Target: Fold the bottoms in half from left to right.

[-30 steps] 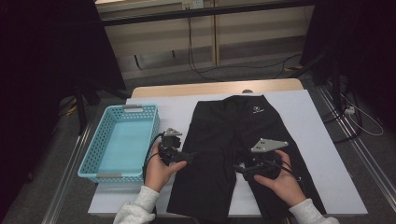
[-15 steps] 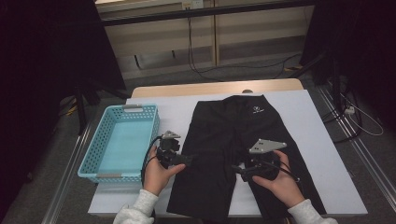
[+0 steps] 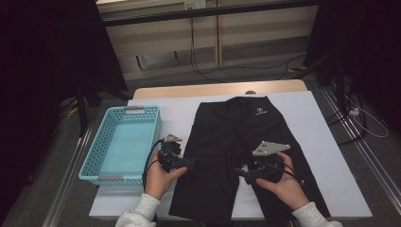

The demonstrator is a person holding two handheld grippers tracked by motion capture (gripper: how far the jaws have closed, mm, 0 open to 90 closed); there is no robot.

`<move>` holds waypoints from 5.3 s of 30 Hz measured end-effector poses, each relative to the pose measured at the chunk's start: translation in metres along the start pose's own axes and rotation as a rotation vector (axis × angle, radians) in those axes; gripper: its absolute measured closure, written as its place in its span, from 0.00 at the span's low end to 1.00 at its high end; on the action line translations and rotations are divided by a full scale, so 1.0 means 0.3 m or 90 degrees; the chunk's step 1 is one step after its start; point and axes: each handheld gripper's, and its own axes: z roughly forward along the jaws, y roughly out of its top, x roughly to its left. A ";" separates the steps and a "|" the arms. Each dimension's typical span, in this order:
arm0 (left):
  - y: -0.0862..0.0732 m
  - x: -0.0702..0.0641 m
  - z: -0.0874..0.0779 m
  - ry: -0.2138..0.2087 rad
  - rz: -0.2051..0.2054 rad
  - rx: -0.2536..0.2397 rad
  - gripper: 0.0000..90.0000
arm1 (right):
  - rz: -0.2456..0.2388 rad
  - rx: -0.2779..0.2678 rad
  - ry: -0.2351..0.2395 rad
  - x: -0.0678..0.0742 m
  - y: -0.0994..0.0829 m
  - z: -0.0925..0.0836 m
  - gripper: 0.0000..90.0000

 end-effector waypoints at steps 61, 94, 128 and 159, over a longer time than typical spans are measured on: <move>-0.031 -0.119 -0.054 -0.065 -0.044 -0.008 0.99 | 0.027 -0.026 -0.035 -0.048 0.064 0.037 0.18; -0.039 -0.261 0.000 -0.094 0.054 -0.062 0.99 | 0.015 -0.021 -0.010 -0.002 0.192 0.261 0.19; -0.010 -0.245 -0.006 -0.093 0.036 -0.098 0.99 | -0.035 0.002 -0.018 -0.108 0.245 0.232 1.00; -0.007 -0.237 -0.025 -0.089 0.045 -0.102 0.99 | 0.010 -0.004 -0.011 -0.069 0.277 0.343 1.00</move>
